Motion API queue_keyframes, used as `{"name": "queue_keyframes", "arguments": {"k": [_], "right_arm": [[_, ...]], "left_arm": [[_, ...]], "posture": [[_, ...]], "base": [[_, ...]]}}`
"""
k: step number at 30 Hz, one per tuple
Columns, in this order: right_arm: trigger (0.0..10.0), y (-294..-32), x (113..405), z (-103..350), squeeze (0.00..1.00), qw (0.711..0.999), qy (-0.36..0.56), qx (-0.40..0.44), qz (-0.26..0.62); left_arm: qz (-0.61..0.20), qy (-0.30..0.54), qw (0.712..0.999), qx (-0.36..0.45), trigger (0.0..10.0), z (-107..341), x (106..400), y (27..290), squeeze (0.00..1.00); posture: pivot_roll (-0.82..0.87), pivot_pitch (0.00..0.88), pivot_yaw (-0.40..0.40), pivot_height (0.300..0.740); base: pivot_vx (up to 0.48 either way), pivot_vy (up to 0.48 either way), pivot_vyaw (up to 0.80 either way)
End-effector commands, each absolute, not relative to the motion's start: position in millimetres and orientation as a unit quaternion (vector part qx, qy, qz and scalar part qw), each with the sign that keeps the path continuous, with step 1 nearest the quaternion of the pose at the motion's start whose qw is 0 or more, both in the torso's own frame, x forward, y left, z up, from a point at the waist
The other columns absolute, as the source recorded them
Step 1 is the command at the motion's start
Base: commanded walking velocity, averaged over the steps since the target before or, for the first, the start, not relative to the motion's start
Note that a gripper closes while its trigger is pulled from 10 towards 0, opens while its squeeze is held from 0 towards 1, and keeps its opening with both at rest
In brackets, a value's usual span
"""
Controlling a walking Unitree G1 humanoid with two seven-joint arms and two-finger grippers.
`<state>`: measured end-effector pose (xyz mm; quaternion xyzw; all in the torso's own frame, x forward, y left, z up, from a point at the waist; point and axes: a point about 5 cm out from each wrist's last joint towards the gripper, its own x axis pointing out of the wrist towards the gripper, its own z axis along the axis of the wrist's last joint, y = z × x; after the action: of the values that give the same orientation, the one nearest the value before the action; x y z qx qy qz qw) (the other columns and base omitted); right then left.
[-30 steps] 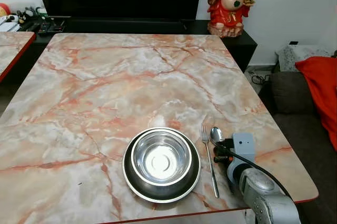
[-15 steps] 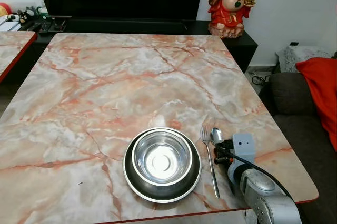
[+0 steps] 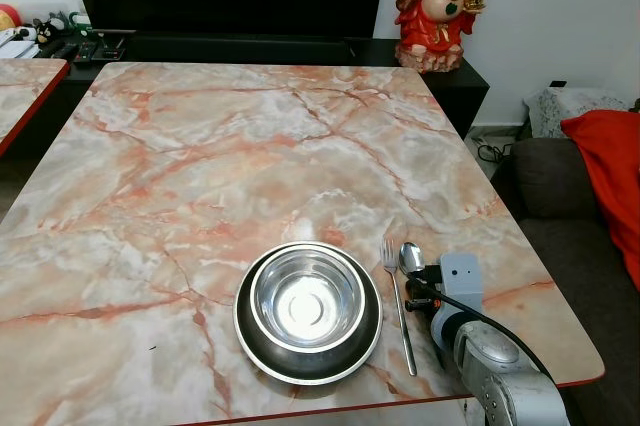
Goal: Setting the table
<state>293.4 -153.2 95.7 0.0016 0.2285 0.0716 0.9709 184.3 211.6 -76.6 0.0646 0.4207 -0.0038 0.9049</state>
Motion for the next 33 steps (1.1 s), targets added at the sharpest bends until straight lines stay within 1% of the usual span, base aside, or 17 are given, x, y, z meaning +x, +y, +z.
{"name": "queue_keyframes", "arguments": {"k": [1,13,24,27,28,29,31,32,33], "right_arm": [[10.0,-156.6,292.8,95.1,0.0,0.97,0.234,0.005,0.062],[10.0,-163.6,301.3,109.9,0.0,0.981,0.191,0.012,0.029],[10.0,-160.8,302.1,113.0,0.0,0.982,0.183,0.026,0.034],[10.0,-160.8,305.0,123.5,0.0,0.989,0.142,0.042,0.027],[10.0,-163.0,309.8,140.4,0.0,0.996,0.081,0.045,0.019],[10.0,-163.0,309.8,140.4,0.0,0.996,0.081,0.045,0.019],[10.0,-164.2,312.2,152.1,0.0,0.998,0.042,0.047,0.015],[10.0,-165.9,312.8,160.7,0.0,0.999,0.009,0.033,0.008],[10.0,-166.8,312.7,163.2,0.0,1.0,-0.003,0.026,0.003]], "left_arm": [[-0.003,0.436,0.898,0.061,10.0,-80.7,177.9,209.9,0.0],[-0.003,0.434,0.899,0.061,10.0,-80.0,179.3,209.6,0.0],[-0.003,0.435,0.898,0.061,10.0,-80.2,179.2,209.6,0.0],[-0.003,0.435,0.898,0.061,10.0,-80.2,178.9,209.9,0.0],[-0.003,0.435,0.898,0.061,10.0,-80.3,178.8,209.8,0.0],[-0.003,0.435,0.898,0.061,10.0,-80.3,178.8,209.8,0.0],[-0.003,0.435,0.898,0.061,10.0,-80.3,178.8,209.7,0.0],[-0.003,0.436,0.898,0.061,10.0,-80.8,177.8,209.4,0.0],[-0.004,0.436,0.898,0.061,10.0,-81.1,177.1,209.2,0.0]], "posture": [[-0.04,0.111,-0.073,0.74],[-0.04,0.103,-0.07,0.74],[-0.04,0.103,-0.07,0.74],[-0.04,0.103,-0.07,0.74],[-0.04,0.102,-0.068,0.74],[-0.04,0.102,-0.068,0.74],[-0.04,0.102,-0.068,0.74],[-0.04,0.099,-0.067,0.74],[-0.04,0.097,-0.068,0.74]], "base": [[0.0,0.0,0.0],[0.0,0.0,0.0],[0.0,0.0,0.0],[0.0,0.0,0.0],[0.0,0.0,0.0],[0.0,0.0,0.0],[0.0,0.0,0.0],[0.0,0.0,0.0],[0.0,0.0,0.0]]}}
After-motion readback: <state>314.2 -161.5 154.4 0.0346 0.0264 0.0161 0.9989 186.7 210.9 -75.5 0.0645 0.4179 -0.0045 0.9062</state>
